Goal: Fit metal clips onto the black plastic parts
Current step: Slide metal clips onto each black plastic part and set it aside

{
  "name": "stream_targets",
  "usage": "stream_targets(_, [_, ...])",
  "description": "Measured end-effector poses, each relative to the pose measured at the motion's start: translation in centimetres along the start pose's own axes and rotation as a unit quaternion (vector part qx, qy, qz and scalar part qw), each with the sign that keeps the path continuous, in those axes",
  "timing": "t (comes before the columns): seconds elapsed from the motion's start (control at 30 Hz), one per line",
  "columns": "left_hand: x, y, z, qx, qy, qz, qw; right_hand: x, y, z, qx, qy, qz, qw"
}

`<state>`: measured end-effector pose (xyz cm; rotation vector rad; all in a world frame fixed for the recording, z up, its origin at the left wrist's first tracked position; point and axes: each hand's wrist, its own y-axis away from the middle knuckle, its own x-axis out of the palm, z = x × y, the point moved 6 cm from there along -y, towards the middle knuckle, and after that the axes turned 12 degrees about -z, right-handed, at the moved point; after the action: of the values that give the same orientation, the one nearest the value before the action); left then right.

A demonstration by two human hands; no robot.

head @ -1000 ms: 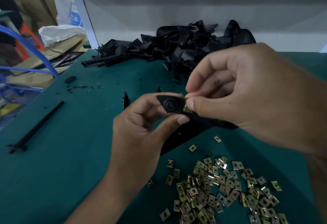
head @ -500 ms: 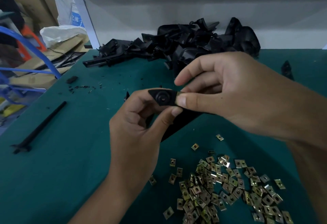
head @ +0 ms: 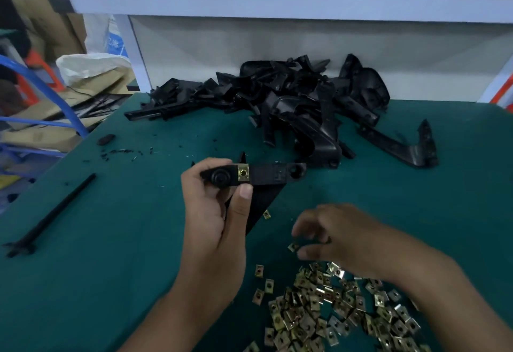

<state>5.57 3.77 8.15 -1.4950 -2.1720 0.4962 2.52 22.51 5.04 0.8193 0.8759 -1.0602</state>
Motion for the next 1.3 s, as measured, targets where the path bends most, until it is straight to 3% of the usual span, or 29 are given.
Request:
stream_targets(0.27, [-0.2,0.0,0.8,-0.006,0.013,-0.018,1.0,1.7,-1.6,0.3,-0.059,0.019,-0.045,0.997])
stream_targets(0.33, [-0.2,0.1,0.9,-0.007,0.019,-0.017,1.0,0.0,-1.8,-0.1,-0.036,-0.018,-0.052,0.998])
stream_targets(0.43, [-0.2,0.2,1.1,-0.023,0.038,-0.015,0.999,-5.5,-1.8,-0.2,-0.026,-0.052,-0.135,0.989])
stream_targets(0.57, [-0.4,0.2,0.8,0.003,0.028,-0.014,1.0,-10.9,-0.9,1.9,-0.095,-0.205,-0.208,0.952])
stream_targets(0.73, [-0.3,0.3,1.4,0.005,-0.035,-0.01,0.999,-11.6,0.6,4.4,-0.168,-0.335,-0.177,0.91])
stream_targets(1.03, [-0.1,0.3,0.5,0.011,-0.01,-0.005,1.0,-10.9,1.2,5.9,-0.184,-0.309,-0.119,0.925])
stream_targets(1.3, [0.0,0.3,0.1,0.033,-0.002,-0.004,0.999,-10.6,0.8,6.2,-0.161,-0.346,-0.144,0.913])
